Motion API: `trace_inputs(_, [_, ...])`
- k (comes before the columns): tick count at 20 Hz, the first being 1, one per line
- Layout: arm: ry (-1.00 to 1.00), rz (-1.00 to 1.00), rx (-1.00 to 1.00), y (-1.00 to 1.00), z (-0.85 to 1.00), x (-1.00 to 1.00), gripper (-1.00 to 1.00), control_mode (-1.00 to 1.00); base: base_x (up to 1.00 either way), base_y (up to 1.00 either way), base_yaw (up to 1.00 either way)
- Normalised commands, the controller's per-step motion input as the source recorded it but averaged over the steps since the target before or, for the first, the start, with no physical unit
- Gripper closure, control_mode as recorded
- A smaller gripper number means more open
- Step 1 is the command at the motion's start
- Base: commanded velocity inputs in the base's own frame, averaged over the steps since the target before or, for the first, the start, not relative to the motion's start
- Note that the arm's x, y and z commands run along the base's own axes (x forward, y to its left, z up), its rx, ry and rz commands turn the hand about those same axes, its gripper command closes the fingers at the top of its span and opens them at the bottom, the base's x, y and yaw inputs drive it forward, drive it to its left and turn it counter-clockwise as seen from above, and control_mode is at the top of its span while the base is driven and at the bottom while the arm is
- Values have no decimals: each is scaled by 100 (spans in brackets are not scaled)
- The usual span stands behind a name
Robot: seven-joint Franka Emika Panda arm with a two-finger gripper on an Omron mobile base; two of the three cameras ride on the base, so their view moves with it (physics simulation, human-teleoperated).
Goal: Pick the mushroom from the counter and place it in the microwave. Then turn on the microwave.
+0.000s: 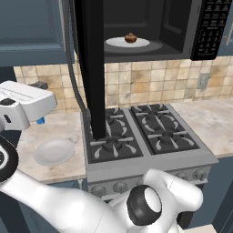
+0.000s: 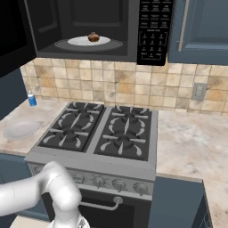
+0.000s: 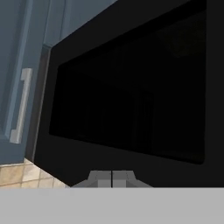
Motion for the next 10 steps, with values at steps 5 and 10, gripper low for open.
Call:
trace_inputs(5, [0,-4,0,-6,0,0,100,-100,0,0,0])
trace_inputs(10, [0,-4,0,-11,0,0,100,-100,0,0,0])
